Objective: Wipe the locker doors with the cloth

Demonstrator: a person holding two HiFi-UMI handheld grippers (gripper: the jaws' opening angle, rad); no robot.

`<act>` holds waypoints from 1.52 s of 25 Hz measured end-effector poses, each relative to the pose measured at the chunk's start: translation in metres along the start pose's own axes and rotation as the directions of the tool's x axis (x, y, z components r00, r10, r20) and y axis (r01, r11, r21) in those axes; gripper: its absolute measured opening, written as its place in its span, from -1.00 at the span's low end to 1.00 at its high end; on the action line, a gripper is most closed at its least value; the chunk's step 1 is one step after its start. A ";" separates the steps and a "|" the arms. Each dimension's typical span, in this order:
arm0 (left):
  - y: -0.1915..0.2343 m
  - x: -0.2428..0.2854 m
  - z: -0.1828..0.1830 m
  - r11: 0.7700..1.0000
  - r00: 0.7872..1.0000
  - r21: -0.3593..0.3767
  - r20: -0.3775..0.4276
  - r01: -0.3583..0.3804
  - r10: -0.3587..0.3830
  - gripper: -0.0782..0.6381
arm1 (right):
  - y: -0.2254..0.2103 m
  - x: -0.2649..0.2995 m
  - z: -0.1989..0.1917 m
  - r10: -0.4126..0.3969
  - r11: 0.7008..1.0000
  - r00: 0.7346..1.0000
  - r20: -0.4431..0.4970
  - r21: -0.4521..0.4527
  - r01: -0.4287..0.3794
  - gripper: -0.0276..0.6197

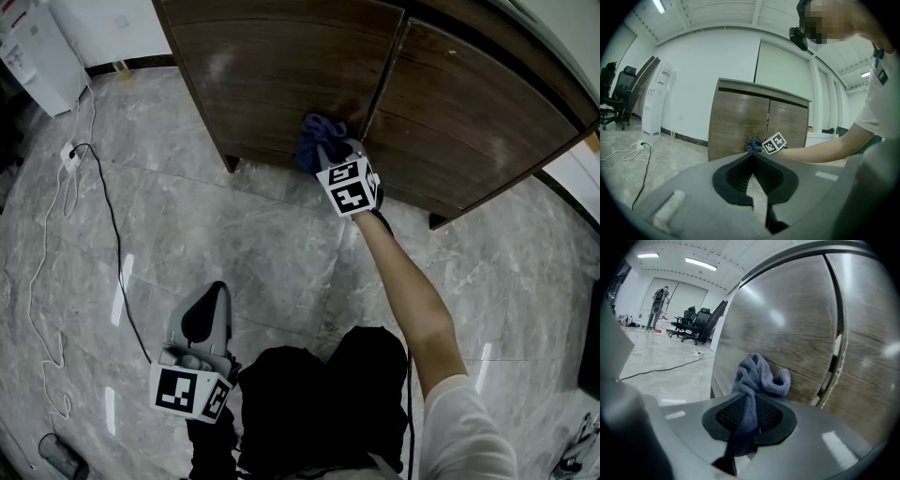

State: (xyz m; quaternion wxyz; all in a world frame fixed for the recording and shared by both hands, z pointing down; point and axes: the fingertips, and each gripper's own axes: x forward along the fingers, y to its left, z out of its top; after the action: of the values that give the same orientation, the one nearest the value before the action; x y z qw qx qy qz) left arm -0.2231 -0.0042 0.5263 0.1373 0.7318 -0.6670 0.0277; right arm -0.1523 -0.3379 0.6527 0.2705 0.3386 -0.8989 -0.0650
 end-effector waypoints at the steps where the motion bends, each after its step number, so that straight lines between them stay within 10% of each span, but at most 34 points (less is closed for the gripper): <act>1: 0.001 0.000 -0.001 1.000 1.000 -0.004 -0.001 -0.001 0.001 -0.78 | 0.003 0.003 -0.003 0.006 1.000 1.000 -0.011 -0.003 -0.006 -0.71; 15: 0.002 0.005 -0.002 1.000 1.000 -0.023 0.004 -0.001 0.001 -0.78 | 0.014 0.015 -0.004 0.048 0.999 0.998 -0.044 -0.005 -0.048 -0.71; 38: 0.000 0.000 0.018 0.999 0.999 -0.032 0.041 0.003 -0.002 -0.78 | -0.021 -0.044 0.171 -0.012 0.993 0.974 0.225 -0.109 0.038 -0.71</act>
State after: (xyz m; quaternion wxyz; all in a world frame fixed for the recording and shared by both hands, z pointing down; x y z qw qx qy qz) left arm -0.2255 -0.0080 0.5087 0.1352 0.7306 -0.6692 0.0018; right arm -0.2034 -0.3372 0.4825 0.1855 0.3246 -0.9141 -0.1567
